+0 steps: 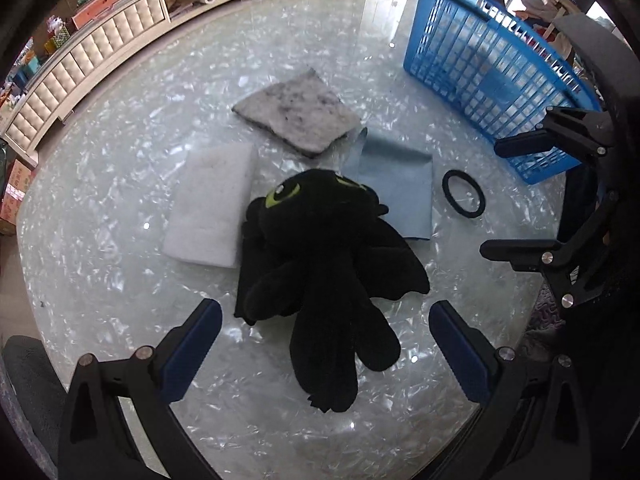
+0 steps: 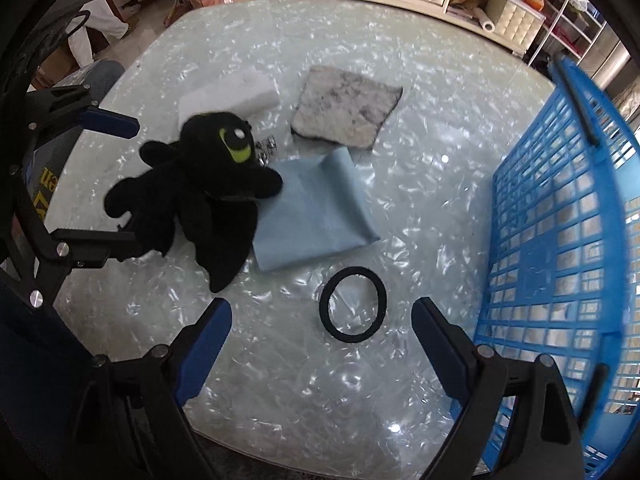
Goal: Organize soft objects
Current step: 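Grasp the black plush toy with the left tool while the right tool grasps the black rubber ring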
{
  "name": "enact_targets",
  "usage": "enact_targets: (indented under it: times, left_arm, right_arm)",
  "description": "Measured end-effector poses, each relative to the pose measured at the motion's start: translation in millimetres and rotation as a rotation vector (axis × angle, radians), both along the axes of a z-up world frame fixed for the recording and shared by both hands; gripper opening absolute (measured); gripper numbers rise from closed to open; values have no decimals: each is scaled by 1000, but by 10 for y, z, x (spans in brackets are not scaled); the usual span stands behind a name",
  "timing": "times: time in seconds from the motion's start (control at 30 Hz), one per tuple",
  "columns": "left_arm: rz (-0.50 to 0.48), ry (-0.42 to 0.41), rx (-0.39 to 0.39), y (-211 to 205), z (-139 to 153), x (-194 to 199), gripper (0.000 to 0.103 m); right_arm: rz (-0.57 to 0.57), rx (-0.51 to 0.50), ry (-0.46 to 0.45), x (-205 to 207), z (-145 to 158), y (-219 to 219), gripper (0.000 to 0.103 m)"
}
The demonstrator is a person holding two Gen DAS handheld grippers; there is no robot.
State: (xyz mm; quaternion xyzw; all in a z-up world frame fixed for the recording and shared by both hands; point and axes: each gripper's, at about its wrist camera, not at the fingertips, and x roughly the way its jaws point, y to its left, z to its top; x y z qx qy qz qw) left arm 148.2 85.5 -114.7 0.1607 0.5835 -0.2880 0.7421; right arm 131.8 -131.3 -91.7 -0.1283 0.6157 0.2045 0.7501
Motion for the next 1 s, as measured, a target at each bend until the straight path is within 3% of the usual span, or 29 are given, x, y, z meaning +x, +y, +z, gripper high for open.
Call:
enact_targets:
  times: [0.23,0.37,0.6,0.77,0.83,1.0]
  left_arm:
    - [-22,24,34,-130,-170,3,103]
    - [11,38,10,-117,-210,54,103]
    - [58,53,14,-89,-317,149,103]
    - [83,67,19,-74,-396,181,88]
    - [77,79,16,-88,-420,181,79]
    - [75,72,46,-104,-486,173,67]
  right_arm:
    - [-29,-19,37,83,-263,-24,91]
    - [-48,-17,56,132,-370,-68,86]
    - [-58,-9,74,215,-527,-84,85]
    - [-74,-5,61,317,-613,-186,84]
    - [-71,-16,47,339,-600,-215,77]
    - [-48,-28,13,336,-539,-293,47]
